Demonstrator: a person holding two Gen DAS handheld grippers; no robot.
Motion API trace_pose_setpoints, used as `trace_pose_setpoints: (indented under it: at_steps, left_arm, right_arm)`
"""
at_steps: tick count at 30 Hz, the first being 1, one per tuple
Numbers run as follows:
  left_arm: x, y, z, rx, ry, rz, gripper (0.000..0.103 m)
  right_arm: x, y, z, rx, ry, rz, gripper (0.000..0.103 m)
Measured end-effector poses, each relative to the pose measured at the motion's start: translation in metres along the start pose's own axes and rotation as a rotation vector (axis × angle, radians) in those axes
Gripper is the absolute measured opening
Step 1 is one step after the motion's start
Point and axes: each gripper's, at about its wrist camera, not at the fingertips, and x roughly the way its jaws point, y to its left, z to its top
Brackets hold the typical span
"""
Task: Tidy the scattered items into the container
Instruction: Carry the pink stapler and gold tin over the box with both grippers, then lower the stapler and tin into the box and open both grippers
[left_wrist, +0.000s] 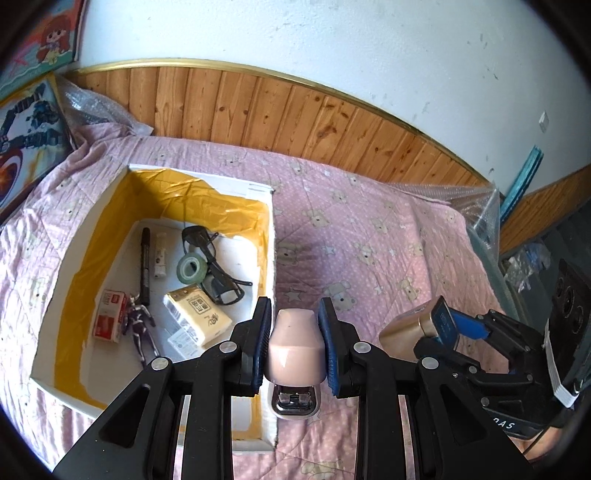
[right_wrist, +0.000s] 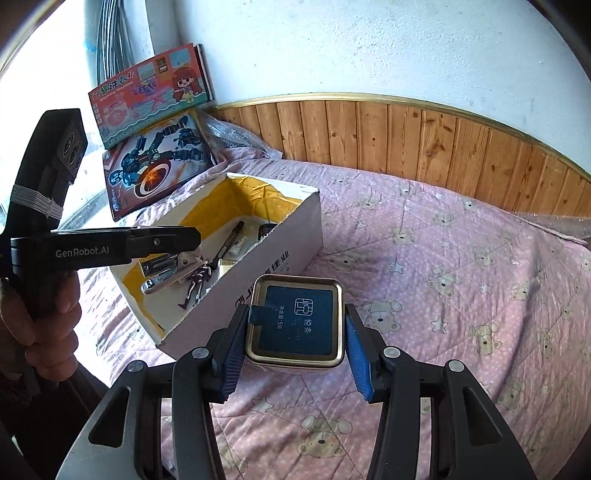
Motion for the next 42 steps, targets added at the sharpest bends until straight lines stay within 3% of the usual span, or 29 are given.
trace_pose_setpoints:
  at_steps: [16, 28, 34, 42]
  left_arm:
    - [-0.011, 0.077, 0.034, -0.161, -0.072, 0.031, 0.027]
    - [-0.003, 0.113, 0.032, -0.273, -0.045, 0.058, 0.027]
    - [0.013, 0.106, 0.021, -0.232, 0.027, 0.04, 0.027]
    - [0.028, 0.085, 0.007, -0.109, 0.104, -0.017, 0.027]
  right_arm:
    - [0.02, 0.038, 0.054, -0.068, -0.005, 0.077, 0.05]
    - [0.065, 0.069, 0.095, -0.072, 0.043, 0.193, 0.05]
    - [0.103, 0.071, 0.12, -0.005, 0.106, 0.253, 0.05]
    - [0.147, 0.077, 0.148, 0.03, 0.165, 0.264, 0.05]
